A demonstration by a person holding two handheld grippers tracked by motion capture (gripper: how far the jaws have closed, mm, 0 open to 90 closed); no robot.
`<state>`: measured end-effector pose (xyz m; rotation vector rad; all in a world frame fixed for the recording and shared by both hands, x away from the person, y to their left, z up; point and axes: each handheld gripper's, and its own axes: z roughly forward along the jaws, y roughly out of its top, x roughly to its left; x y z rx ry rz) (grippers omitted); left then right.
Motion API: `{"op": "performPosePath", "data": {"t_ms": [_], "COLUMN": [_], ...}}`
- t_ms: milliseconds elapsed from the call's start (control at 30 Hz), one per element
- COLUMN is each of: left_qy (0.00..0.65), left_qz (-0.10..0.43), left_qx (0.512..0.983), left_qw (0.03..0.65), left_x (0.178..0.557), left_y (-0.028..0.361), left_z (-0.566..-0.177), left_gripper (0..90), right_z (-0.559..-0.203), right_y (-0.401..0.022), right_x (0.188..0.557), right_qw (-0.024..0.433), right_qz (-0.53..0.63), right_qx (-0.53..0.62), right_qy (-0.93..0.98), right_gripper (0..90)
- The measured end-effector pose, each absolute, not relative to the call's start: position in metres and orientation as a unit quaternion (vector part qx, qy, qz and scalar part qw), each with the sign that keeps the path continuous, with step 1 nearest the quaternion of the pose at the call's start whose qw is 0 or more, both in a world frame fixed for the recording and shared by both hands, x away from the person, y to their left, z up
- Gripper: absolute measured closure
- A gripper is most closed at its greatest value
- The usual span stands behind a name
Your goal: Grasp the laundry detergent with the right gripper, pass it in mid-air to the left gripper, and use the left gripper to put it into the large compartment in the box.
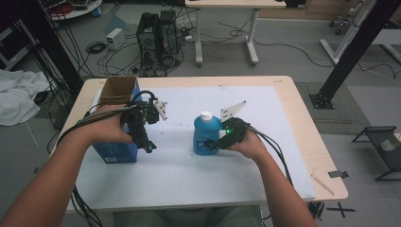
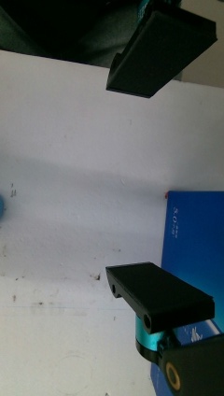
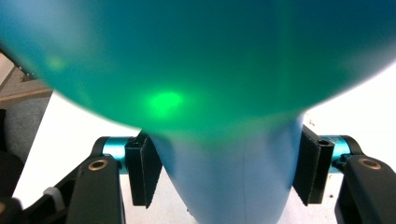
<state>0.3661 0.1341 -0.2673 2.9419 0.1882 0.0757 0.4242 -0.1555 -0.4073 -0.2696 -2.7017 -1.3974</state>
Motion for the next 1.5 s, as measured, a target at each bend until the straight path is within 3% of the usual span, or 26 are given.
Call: {"op": "performPosePath", "data": {"t_ms": [567,1167,1500], "left_qy": [0.066,0.065,0.057], "left_qz": [0.028,0.031,0.034], "left_qx": [0.993,0.993,0.994], "left_qw": [0.095,0.096,0.092], "left_x": [0.365,0.366,0.367], "left_y": [0.136,0.134,0.124], "left_z": [-0.267,-0.266,-0.258], "left_gripper": [10.4,10.4,10.4], "right_z": [-0.404,-0.4,-0.372], "right_y": [-0.154,-0.153,-0.159], "right_x": [0.422,0.414,0.395], "right_qw": [0.007,-0.005,-0.004], "right_qz": [-0.465,-0.459,-0.462], "right_qx": [-0.066,-0.053,-0.029], "right_qy": [-0.883,-0.887,-0.886], "right_gripper": [44.8,45.9,45.7]}}
